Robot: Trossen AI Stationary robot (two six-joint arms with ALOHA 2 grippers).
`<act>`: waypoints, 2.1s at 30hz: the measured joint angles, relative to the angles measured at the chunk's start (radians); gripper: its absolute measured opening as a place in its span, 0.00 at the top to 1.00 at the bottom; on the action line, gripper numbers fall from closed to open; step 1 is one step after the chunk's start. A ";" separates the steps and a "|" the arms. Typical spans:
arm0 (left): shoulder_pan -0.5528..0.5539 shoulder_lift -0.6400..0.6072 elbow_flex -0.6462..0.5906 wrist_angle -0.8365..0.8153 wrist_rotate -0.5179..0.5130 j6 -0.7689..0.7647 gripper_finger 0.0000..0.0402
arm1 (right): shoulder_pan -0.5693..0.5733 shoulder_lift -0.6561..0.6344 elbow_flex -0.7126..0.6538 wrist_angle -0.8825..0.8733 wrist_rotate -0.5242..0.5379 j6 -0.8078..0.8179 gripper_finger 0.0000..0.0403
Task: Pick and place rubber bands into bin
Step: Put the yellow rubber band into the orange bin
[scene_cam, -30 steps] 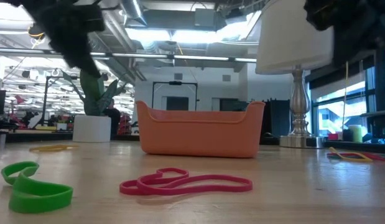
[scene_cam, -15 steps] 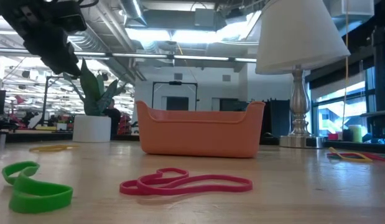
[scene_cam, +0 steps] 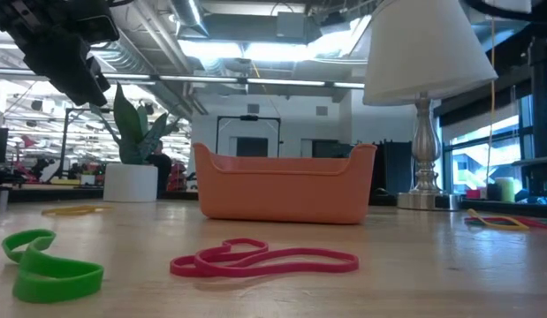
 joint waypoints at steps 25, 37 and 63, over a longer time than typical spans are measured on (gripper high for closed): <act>-0.061 0.000 0.000 -0.003 0.005 -0.044 0.99 | 0.003 0.063 -0.009 0.006 -0.018 0.029 0.99; -0.060 0.000 0.000 -0.004 0.020 -0.010 0.99 | 0.003 0.063 0.265 -0.362 0.055 0.053 1.00; -0.060 0.000 0.000 -0.004 0.019 0.013 0.99 | 0.032 0.049 0.554 -0.739 0.209 0.055 1.00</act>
